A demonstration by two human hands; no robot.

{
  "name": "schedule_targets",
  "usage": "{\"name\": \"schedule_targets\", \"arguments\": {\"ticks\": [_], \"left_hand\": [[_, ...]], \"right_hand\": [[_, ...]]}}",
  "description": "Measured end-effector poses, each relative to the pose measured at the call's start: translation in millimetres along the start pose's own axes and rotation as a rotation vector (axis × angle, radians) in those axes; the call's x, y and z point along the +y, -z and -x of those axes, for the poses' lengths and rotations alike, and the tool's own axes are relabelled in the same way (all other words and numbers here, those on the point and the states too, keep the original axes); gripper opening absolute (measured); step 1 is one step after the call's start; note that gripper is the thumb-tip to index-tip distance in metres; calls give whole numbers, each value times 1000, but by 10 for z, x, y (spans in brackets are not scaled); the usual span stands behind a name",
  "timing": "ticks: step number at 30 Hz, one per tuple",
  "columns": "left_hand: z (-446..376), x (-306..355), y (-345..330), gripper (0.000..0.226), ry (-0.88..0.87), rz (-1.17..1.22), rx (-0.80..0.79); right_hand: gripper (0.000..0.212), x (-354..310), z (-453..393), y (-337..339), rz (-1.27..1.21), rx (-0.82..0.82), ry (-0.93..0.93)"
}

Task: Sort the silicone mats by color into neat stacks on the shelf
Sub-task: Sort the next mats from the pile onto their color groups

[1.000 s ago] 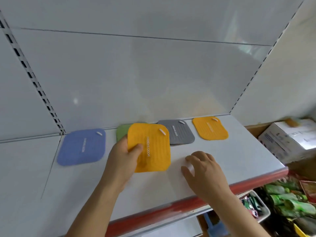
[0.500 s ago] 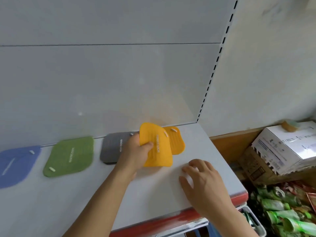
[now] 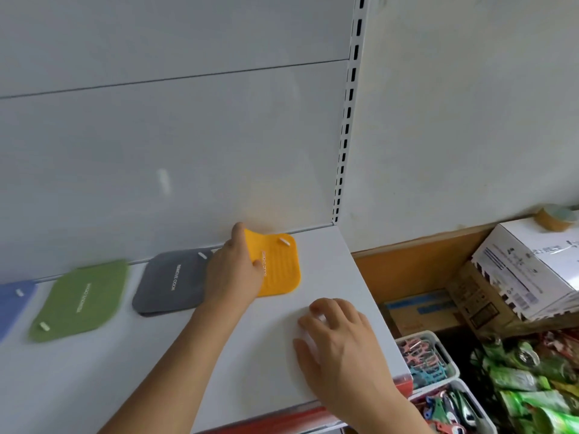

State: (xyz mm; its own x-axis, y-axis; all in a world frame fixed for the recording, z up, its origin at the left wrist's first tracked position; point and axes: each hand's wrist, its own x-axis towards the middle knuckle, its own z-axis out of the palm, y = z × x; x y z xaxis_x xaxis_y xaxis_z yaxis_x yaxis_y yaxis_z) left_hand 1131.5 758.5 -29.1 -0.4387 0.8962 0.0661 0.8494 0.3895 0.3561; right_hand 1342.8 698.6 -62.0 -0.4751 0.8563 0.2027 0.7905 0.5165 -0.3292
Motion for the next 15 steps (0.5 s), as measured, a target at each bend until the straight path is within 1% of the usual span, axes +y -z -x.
{"name": "schedule_targets", "arguments": {"ticks": [2,7,11,15], "left_hand": [[14,-55,-10,62,-11,-103,22],[150,-208,10,34,-87,-276,72],[367,-345,131,29,-172,-291,67],[685,-506,337,31,-216,-223,59]], "right_hand": [[27,-3,-8,3,20,-1,-1],[29,-13,-20,18,69,-24,7],[32,-88,-50,21,106,-55,13],[37,-311,-84,-24,108,-45,66]]}}
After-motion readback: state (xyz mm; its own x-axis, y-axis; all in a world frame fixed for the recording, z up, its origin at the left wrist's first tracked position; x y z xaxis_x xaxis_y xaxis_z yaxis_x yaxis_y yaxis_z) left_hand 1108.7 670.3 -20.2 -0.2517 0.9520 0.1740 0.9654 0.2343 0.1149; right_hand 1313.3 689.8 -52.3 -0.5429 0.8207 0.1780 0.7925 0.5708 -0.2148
